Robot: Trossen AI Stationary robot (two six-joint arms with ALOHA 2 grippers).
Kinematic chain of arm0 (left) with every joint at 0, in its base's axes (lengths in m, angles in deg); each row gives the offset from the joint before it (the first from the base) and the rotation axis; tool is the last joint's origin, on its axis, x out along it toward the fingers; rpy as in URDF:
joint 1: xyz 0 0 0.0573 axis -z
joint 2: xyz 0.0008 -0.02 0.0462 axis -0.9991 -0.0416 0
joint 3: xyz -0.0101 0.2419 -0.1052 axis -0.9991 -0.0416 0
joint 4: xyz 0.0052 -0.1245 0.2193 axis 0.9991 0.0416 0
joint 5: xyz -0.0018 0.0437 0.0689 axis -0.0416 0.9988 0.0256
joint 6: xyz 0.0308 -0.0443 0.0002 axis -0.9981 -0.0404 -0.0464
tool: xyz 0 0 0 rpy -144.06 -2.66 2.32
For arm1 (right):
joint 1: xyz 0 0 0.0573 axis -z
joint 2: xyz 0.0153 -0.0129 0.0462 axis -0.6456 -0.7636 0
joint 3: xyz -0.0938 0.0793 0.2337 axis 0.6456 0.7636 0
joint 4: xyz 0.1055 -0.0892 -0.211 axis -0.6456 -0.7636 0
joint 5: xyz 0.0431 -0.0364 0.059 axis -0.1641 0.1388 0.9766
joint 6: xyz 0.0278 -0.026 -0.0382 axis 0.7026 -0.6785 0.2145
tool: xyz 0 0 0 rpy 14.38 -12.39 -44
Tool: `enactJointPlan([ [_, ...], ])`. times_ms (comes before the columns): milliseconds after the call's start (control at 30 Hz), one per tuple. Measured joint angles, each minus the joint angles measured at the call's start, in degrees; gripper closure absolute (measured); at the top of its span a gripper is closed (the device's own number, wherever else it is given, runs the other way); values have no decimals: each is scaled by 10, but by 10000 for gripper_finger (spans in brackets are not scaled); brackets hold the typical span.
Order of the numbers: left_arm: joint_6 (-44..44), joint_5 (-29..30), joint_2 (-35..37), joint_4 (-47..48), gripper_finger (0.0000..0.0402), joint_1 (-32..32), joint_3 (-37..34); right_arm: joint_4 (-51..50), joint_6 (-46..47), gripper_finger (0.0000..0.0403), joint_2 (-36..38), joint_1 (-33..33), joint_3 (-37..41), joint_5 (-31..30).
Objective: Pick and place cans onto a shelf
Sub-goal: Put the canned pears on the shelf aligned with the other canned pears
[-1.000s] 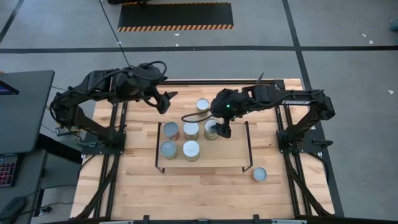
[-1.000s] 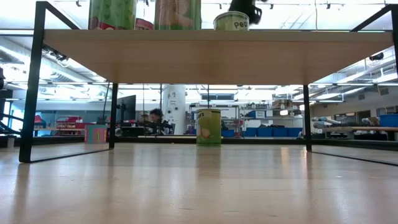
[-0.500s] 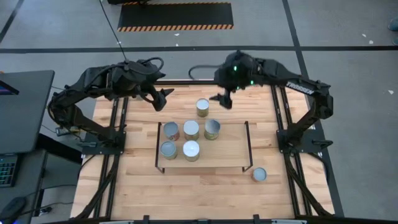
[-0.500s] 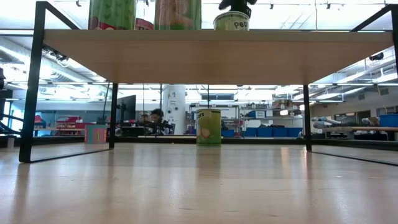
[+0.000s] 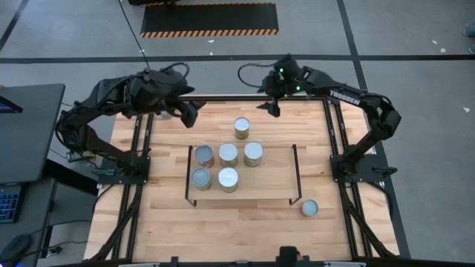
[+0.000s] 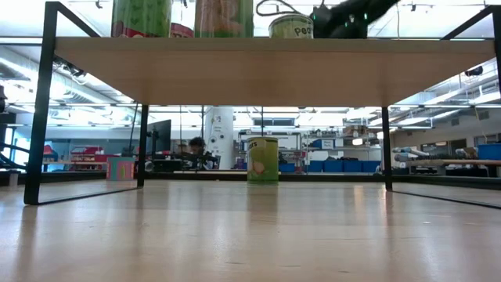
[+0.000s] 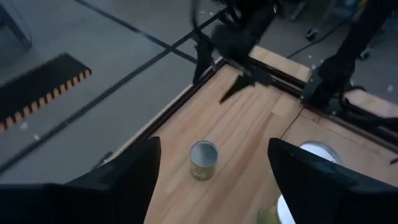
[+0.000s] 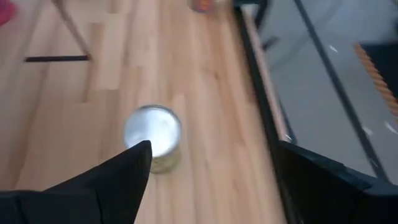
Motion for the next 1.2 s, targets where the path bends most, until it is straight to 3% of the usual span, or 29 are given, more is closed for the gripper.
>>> enactJointPlan([
  [200, 1, -47, 20, 22, 100, -64, 0, 87, -1, 37, -20, -23, 66, 22],
  [400, -60, -85, 18, 19, 100, -154, 0, 105, 55, 5, -105, -52, 46, 22],
  [767, -175, -136, 11, -20, 100, -260, 0, 144, 70, 4, -190, -82, 10, 18],
  [1200, -217, -145, 9, -32, 100, -286, 0, 145, 45, 10, -211, -85, 10, 17],
])
